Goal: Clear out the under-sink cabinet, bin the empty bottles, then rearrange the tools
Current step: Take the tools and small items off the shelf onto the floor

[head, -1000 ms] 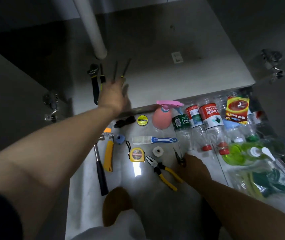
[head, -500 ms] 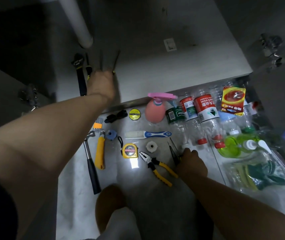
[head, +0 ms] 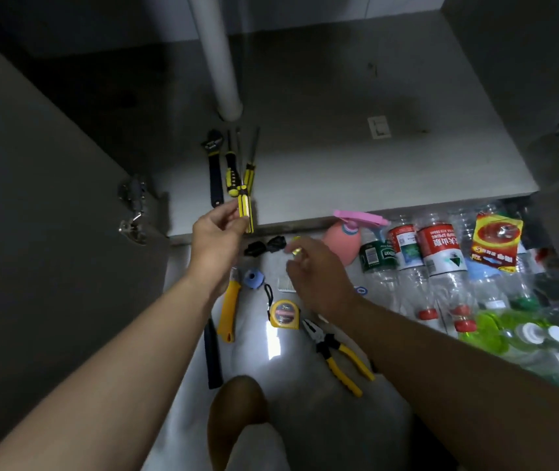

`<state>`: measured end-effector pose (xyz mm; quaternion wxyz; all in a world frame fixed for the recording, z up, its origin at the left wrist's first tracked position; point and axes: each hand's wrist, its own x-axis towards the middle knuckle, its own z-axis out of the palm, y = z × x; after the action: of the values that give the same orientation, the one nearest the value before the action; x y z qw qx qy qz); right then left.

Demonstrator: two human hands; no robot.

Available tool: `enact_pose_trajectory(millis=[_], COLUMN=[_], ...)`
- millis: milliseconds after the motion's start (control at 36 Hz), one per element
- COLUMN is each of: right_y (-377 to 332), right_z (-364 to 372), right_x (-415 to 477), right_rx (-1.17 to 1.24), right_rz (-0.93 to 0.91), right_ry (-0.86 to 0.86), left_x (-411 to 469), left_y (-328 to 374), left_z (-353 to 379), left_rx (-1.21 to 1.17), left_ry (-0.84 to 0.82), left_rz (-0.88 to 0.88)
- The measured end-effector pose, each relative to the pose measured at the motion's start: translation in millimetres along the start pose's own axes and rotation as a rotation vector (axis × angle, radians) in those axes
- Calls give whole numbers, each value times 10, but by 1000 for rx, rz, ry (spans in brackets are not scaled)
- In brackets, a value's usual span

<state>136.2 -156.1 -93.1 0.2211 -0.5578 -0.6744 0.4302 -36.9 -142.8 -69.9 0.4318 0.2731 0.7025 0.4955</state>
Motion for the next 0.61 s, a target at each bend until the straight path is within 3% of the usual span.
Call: enact_pose_trajectory(millis=[139,333,417,528,611], right_y=[-394,-590,-562,-436,-313], right_z=[73,268,320,313,246], right_x=[689,1536,1588,1443,1274], right_rx=[-121,-487,-586,-685,-743], right_rz=[-41,-23,-59,-194,-171], right_ry=[-166,-303,-257,-71,6], left_x=[-59,-133,-227,-395,-532], left_y=[-74,-296,-433,-667,-936], left_z=[-200,-391,-410,-447,-499], left_rx=[-158,-225,-205,-150,-44], left_ry=[47,63,24,-74,-138], left_rz=[11,47,5,-51,-66])
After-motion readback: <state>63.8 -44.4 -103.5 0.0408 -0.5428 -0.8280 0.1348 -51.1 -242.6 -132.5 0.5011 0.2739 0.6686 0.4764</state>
